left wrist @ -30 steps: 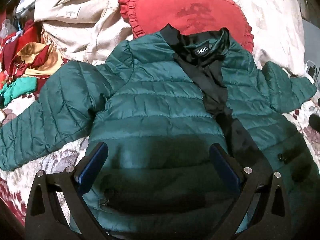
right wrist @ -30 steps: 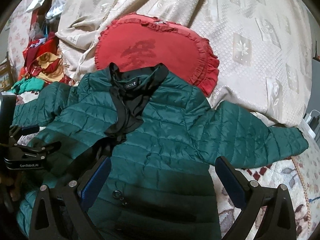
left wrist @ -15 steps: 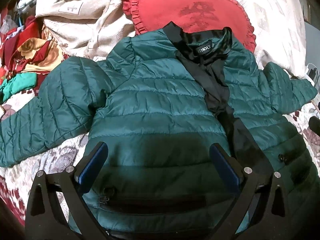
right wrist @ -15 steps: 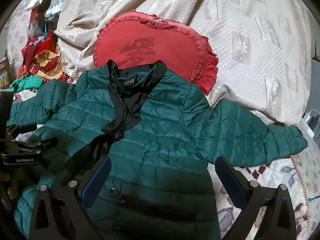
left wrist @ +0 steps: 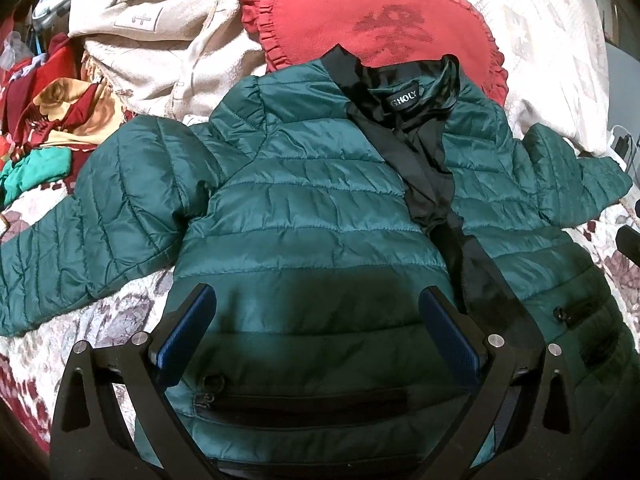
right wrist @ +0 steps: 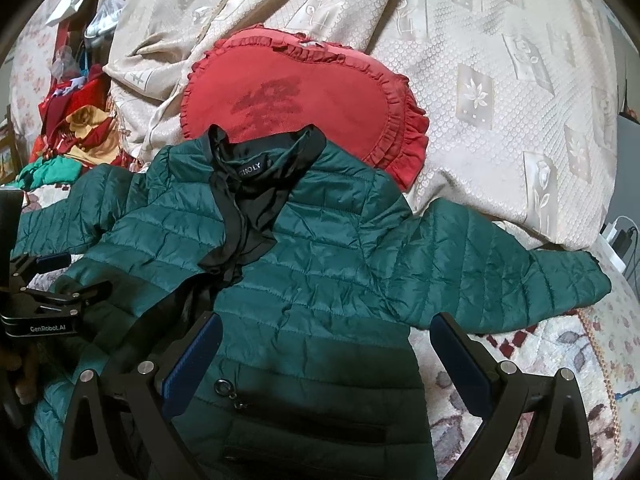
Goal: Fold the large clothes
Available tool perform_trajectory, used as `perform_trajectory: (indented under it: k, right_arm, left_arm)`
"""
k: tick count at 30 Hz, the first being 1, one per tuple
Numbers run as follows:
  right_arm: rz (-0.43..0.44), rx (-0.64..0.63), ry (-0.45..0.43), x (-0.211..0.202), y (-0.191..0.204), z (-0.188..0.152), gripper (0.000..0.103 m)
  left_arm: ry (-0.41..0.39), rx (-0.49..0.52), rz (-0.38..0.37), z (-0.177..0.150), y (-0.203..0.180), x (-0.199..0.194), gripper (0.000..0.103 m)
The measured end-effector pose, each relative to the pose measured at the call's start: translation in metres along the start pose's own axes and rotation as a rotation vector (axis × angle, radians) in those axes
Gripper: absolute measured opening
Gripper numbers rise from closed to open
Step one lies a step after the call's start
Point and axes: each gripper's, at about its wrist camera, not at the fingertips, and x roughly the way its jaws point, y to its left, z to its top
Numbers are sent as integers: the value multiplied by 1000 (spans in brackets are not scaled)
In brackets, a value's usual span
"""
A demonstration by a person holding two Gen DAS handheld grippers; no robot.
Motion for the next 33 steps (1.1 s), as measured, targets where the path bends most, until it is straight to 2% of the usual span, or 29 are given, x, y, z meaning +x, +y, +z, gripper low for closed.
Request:
perform_trajectory:
  k: [33]
  right_arm:
    - [-13, 12, -7, 0, -4, -1, 103]
  left_arm:
    - [-16, -8, -13, 1, 0, -2, 102]
